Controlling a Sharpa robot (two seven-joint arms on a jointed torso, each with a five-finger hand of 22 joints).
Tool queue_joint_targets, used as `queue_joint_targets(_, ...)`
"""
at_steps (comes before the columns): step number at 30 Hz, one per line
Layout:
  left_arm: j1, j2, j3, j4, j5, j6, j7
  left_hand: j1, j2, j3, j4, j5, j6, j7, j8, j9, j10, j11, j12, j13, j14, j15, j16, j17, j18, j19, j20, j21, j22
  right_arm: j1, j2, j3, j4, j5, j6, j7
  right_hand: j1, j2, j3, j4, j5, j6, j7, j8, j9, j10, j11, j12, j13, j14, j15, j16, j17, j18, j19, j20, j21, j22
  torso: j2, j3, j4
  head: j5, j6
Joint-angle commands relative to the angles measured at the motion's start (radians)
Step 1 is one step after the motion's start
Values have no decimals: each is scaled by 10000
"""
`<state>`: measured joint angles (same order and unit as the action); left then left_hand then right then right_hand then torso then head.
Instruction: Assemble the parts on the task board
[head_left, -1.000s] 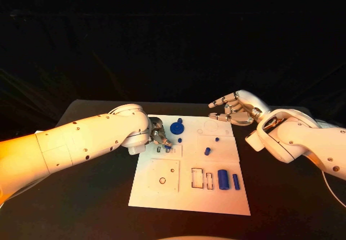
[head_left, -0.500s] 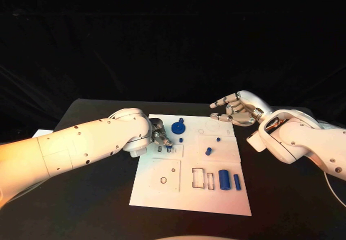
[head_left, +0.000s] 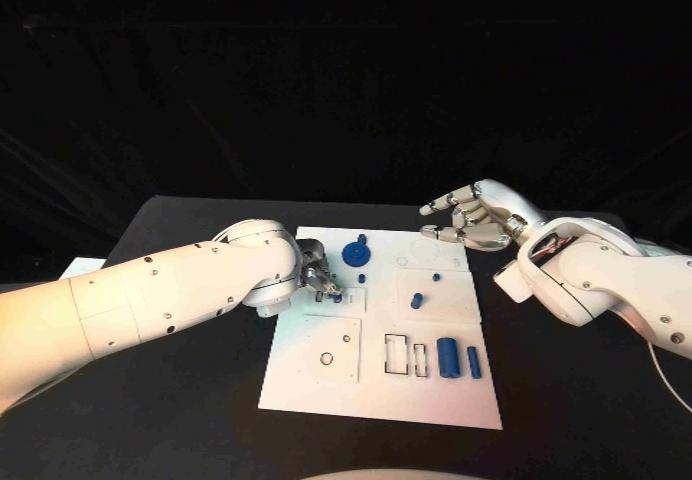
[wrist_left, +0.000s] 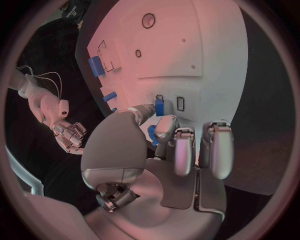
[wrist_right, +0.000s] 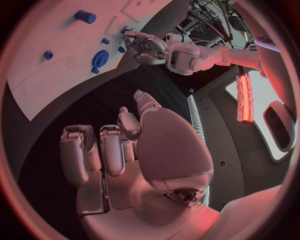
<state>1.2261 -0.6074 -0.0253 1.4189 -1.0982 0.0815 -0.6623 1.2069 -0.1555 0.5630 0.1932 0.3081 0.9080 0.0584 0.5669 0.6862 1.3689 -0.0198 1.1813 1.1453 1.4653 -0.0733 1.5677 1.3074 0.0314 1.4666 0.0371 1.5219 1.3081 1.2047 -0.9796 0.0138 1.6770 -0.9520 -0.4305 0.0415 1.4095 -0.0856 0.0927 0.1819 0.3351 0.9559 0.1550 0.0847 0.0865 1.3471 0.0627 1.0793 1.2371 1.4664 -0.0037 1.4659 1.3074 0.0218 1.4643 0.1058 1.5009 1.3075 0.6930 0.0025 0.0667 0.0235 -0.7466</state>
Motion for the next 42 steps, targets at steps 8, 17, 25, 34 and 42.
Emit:
queue_joint_targets(8,-71,-60,-26,28,-271,540,-232,-98,43,1860,-1771,222,148,-19,54,38,105,-5,1,-22,1054,-16,31,2634,-126,603,-15,48,1910,-8,4,-1,11,8,151,72,69,24,-11,-13,32,72,-20,3,-13,2,-4,32,-11,666,-62,-35,983,118,29,-39,-66,1397,-8,-3,9,24,5)
queue_joint_targets(17,-83,-39,-26,26,-278,643,-245,-132,29,1885,-1795,275,165,-22,53,45,115,-8,8,-12,1054,-17,31,2634,-127,605,-18,50,1916,-9,9,-1,8,9,151,74,69,24,-11,-13,32,72,-20,3,-13,2,-4,32,-11,666,-62,-35,983,118,29,-39,-66,1397,1,-2,7,27,-10)
queue_joint_targets(25,-88,-23,-26,29,-278,680,-224,-210,-4,1940,-1856,417,208,-32,57,68,135,-16,14,2,1054,-21,31,2634,-129,612,-26,56,1929,-9,5,-1,7,8,157,70,69,24,-11,-13,32,72,-20,3,-13,2,-4,32,-11,666,-62,-35,983,118,29,-39,-66,1397,-3,-3,10,18,-27)
queue_joint_targets(34,-87,78,-25,-109,-97,939,-279,-255,-27,1970,-1897,506,238,-39,58,81,158,-21,38,32,1054,-24,31,2634,-131,615,-33,59,1936,-10,6,-1,15,8,149,70,69,24,-11,-13,32,72,-20,3,-13,2,-4,32,-11,666,-62,-35,983,118,29,-39,-66,1397,-3,6,12,9,-28)
queue_joint_targets(42,-73,277,-21,-417,260,1309,-513,-831,291,1879,-1609,532,297,-63,-51,64,118,-17,-111,-111,1054,-21,31,2634,-97,532,-23,-29,1814,-10,-11,-1,36,6,147,57,47,25,-22,-1,44,73,-20,-2,-17,-2,-4,22,-23,664,-61,-46,970,121,20,-39,-74,1386,2,7,-3,-3,-16)
